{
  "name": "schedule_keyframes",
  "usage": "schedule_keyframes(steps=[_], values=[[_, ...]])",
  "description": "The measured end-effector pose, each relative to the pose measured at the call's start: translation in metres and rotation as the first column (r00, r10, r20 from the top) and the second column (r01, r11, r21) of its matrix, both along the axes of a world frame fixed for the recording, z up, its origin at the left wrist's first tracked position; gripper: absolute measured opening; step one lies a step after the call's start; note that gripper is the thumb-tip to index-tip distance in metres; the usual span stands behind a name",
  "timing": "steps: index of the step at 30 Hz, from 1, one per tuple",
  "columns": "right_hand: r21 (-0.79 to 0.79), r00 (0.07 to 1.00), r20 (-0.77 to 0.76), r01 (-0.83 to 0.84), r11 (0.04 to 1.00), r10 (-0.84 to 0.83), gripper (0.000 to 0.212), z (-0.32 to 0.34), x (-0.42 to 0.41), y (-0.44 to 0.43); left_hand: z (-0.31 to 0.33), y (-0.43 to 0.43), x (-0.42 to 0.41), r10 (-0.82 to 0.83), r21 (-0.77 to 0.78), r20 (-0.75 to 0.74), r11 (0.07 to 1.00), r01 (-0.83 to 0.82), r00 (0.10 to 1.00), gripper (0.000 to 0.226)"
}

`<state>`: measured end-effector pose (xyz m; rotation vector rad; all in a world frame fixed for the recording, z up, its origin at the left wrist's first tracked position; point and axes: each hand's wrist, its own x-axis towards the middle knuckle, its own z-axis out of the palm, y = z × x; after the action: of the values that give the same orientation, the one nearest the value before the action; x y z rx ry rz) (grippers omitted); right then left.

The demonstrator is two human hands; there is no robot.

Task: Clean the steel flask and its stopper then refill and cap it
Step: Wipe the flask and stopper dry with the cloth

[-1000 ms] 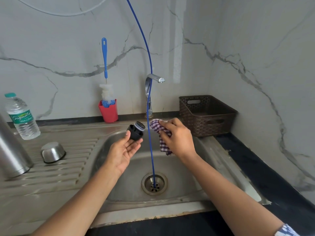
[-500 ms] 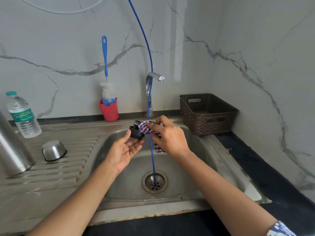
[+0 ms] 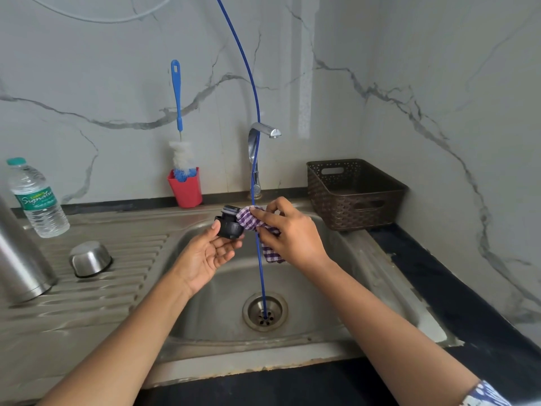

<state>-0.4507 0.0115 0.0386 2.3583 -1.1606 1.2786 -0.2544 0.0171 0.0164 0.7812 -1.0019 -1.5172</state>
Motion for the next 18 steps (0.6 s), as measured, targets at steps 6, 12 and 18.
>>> schedule_keyframes(steps=[6,12,18], values=[[-0.036,0.996,0.086,0.013,0.999,-0.010,0.034,0.004,-0.007,0.004,0.000,0.003,-0.002,-0.008,0.056,-0.092,0.998,0.014,0.996,0.062],[0.076,0.998,0.030,0.045,0.996,-0.048,0.035,-0.002,-0.001,-0.003,0.002,0.003,0.002,-0.078,0.043,-0.090,0.996,0.082,0.993,0.072],[0.240,0.926,0.373,-0.031,0.970,-0.063,0.034,0.012,-0.018,0.001,0.004,0.006,-0.005,0.014,0.068,-0.115,0.998,-0.006,0.993,0.059]])
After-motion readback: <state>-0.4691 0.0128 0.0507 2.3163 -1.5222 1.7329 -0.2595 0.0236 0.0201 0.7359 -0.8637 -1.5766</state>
